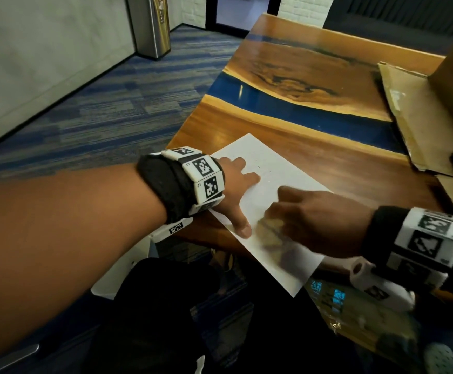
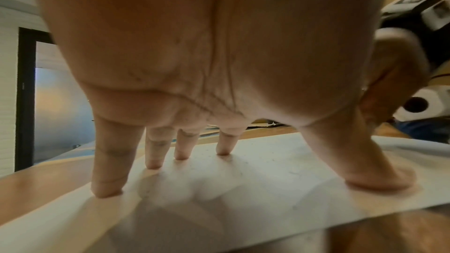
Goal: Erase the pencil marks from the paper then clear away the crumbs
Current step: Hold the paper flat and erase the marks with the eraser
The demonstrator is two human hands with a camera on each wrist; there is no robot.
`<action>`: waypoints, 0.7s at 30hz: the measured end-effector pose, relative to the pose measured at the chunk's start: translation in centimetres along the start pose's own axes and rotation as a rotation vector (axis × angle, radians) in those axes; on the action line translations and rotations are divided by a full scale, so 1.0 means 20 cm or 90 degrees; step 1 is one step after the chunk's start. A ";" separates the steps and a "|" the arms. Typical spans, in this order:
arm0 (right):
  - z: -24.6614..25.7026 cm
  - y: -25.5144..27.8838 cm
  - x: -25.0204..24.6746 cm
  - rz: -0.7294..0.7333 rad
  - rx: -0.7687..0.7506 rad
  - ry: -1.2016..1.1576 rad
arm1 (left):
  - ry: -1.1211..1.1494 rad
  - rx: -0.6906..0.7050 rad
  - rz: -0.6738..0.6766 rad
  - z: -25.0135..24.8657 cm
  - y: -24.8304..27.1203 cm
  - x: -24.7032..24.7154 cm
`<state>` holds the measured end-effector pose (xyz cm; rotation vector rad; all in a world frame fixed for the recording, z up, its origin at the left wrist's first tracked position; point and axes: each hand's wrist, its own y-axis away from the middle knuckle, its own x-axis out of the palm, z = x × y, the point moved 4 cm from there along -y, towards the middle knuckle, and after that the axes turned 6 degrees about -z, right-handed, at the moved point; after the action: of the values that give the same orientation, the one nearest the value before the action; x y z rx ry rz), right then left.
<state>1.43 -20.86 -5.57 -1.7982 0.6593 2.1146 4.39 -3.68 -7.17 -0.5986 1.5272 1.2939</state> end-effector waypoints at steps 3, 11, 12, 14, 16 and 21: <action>-0.10 -0.03 -0.01 -0.014 0.035 0.044 | -0.010 0.005 -0.001 0.00 -0.01 0.00; 0.01 -0.01 0.03 0.004 -0.046 0.028 | -0.007 0.007 0.009 0.00 0.00 0.00; -0.05 -0.04 0.01 -0.013 -0.015 0.051 | -0.012 0.010 0.005 0.00 0.00 0.00; -0.22 -0.06 -0.03 -0.056 0.119 0.133 | -0.020 0.010 -0.003 0.00 0.00 0.00; -0.22 -0.04 -0.04 -0.057 0.147 0.160 | -0.022 0.006 -0.003 0.00 0.00 0.00; 0.05 -0.02 -0.01 0.032 -0.054 0.056 | -0.009 0.004 0.005 0.00 -0.01 0.00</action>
<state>0.83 -20.09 -5.40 -1.9502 0.6519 2.1358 4.60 -3.81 -7.23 -0.5792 1.5236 1.2960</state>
